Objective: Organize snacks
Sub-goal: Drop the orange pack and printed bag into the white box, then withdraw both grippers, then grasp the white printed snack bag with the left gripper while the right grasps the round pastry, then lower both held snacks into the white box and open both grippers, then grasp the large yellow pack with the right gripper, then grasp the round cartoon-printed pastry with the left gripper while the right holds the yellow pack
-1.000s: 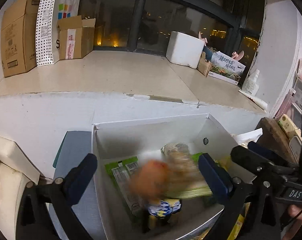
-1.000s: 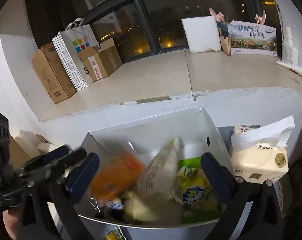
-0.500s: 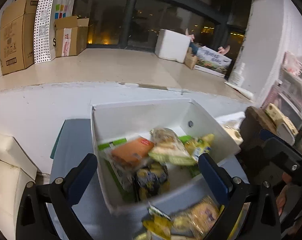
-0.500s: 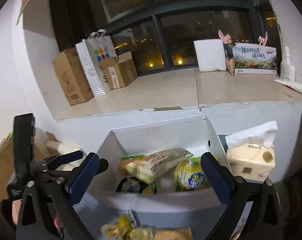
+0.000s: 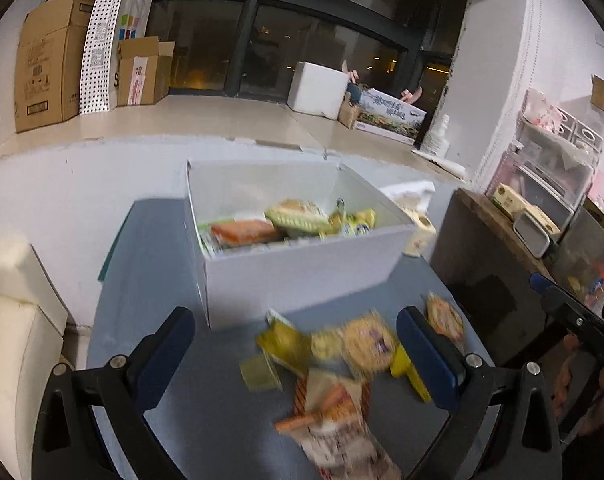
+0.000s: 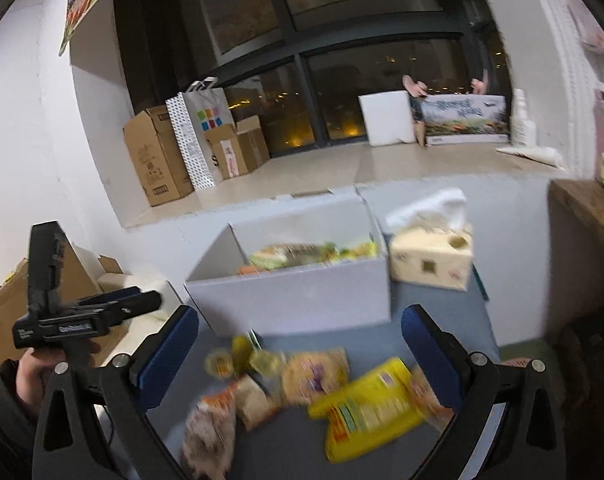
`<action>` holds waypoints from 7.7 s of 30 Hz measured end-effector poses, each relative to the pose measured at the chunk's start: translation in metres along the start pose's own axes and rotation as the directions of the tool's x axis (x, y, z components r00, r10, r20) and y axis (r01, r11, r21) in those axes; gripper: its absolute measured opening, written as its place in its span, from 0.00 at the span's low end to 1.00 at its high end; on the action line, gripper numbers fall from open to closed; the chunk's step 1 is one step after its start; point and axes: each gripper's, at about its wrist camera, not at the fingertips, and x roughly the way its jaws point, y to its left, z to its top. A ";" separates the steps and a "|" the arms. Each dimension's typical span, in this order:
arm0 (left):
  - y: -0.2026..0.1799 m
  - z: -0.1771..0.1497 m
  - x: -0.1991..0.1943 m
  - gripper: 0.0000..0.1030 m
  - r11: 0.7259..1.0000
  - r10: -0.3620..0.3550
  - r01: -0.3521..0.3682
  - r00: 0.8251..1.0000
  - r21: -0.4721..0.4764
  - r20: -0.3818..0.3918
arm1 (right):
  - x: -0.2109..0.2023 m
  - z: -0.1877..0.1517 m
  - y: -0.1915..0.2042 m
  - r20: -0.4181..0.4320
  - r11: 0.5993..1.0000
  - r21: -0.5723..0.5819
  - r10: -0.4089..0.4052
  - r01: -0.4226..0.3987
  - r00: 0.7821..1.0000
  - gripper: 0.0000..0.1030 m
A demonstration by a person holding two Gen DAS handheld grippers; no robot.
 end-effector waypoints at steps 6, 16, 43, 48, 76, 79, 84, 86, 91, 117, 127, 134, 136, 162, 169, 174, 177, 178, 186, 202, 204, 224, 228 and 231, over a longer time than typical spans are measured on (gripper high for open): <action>-0.013 -0.050 0.009 1.00 0.999 -0.023 0.020 0.993 -0.032 -0.112 | -0.009 -0.045 -0.016 -0.059 0.998 0.052 -0.026 0.029 0.998 1.00; -0.032 -0.094 0.033 1.00 0.993 0.023 -0.050 0.969 -0.103 -0.247 | -0.016 -0.076 -0.019 -0.079 0.993 0.084 -0.072 0.078 0.994 1.00; -0.050 -0.088 0.008 0.45 0.990 -0.040 0.058 0.990 0.131 -0.134 | 0.051 -0.070 -0.108 -0.211 0.915 0.223 -0.293 0.338 0.933 1.00; -0.047 -0.082 -0.005 0.45 0.988 -0.039 0.053 0.994 0.144 -0.098 | 0.085 -0.060 -0.126 -0.252 0.898 0.202 -0.338 0.391 0.907 1.00; -0.017 -0.032 0.007 0.45 0.995 -0.081 0.085 0.995 0.061 -0.050 | 0.065 -0.008 -0.070 -0.120 0.968 0.088 -0.224 0.235 0.967 0.79; -0.011 -0.002 0.009 0.45 0.995 -0.083 0.084 0.996 0.048 -0.007 | 0.060 0.010 -0.051 -0.076 0.980 0.056 -0.187 0.191 0.980 0.79; -0.006 0.049 0.022 0.45 0.996 -0.080 0.077 0.996 0.048 0.049 | 0.065 0.040 -0.019 -0.032 0.993 -0.007 -0.119 0.119 0.992 0.79; -0.003 0.071 0.032 0.45 0.996 -0.083 0.081 0.995 0.032 0.056 | 0.078 0.048 -0.008 -0.020 0.992 -0.059 -0.110 0.109 0.994 0.79; -0.001 0.114 0.058 0.45 0.998 -0.037 0.033 0.997 0.055 0.069 | 0.113 0.068 0.007 -0.045 0.995 -0.088 -0.052 0.048 0.998 0.79; 0.049 0.124 0.150 1.00 0.985 0.163 -0.154 0.981 0.083 -0.109 | 0.229 0.110 -0.012 -0.136 0.999 -0.009 -0.045 0.044 0.990 1.00; 0.021 0.089 0.095 1.00 0.992 0.050 -0.046 0.998 0.114 -0.035 | 0.142 0.092 -0.001 -0.052 1.000 -0.023 0.020 -0.021 0.998 1.00; 0.006 0.038 0.045 1.00 0.996 -0.049 0.048 0.999 0.082 0.011 | 0.061 0.046 0.001 0.000 0.999 -0.009 0.041 -0.041 0.999 1.00; 0.000 0.016 0.034 1.00 0.996 -0.058 0.056 0.998 0.068 0.019 | 0.045 0.025 0.000 0.003 1.000 -0.007 0.027 -0.027 1.000 1.00; -0.011 -0.080 0.012 1.00 1.000 -0.026 0.025 0.997 -0.013 -0.076 | 0.045 -0.082 -0.044 -0.198 0.985 0.038 -0.160 0.170 0.967 1.00; -0.009 -0.081 0.011 1.00 1.000 -0.020 0.018 0.997 -0.021 -0.075 | 0.091 -0.087 -0.053 -0.322 0.976 -0.054 -0.215 0.209 0.922 1.00; -0.006 -0.081 0.013 1.00 0.999 -0.021 0.019 0.997 -0.029 -0.080 | 0.126 -0.095 -0.042 -0.392 0.959 -0.170 -0.279 0.228 0.877 1.00; -0.004 -0.081 0.014 1.00 0.999 -0.020 0.018 0.997 -0.034 -0.079 | 0.135 -0.102 -0.041 -0.422 0.958 -0.182 -0.278 0.219 0.863 1.00; -0.004 -0.081 0.014 1.00 0.999 -0.023 0.020 0.997 -0.038 -0.080 | 0.135 -0.103 -0.041 -0.424 0.960 -0.178 -0.273 0.216 0.863 0.99; -0.005 -0.083 0.015 1.00 0.999 -0.027 0.024 0.996 -0.039 -0.083 | 0.107 -0.099 -0.026 -0.382 0.967 -0.191 -0.234 0.171 0.894 0.35; -0.008 -0.080 0.013 1.00 0.999 -0.026 0.024 0.997 -0.021 -0.068 | 0.001 -0.052 -0.017 -0.171 0.996 0.025 -0.085 0.090 0.982 0.15; -0.011 -0.079 0.013 1.00 1.000 -0.023 0.022 0.998 -0.012 -0.065 | -0.003 -0.045 -0.015 -0.153 0.996 0.025 -0.084 0.089 0.985 0.15; -0.111 -0.029 0.160 1.00 0.840 -0.125 0.298 0.919 0.453 -0.373 | -0.025 -0.052 -0.013 -0.138 0.998 0.055 -0.037 0.045 0.990 0.15; -0.114 -0.030 0.191 1.00 0.812 -0.112 0.349 0.880 0.468 -0.462 | -0.026 -0.056 -0.017 -0.148 0.997 0.063 -0.037 0.047 0.988 0.15; -0.115 -0.035 0.207 1.00 0.798 -0.099 0.374 0.855 0.473 -0.509 | -0.024 -0.057 -0.020 -0.157 0.997 0.069 -0.035 0.047 0.987 0.15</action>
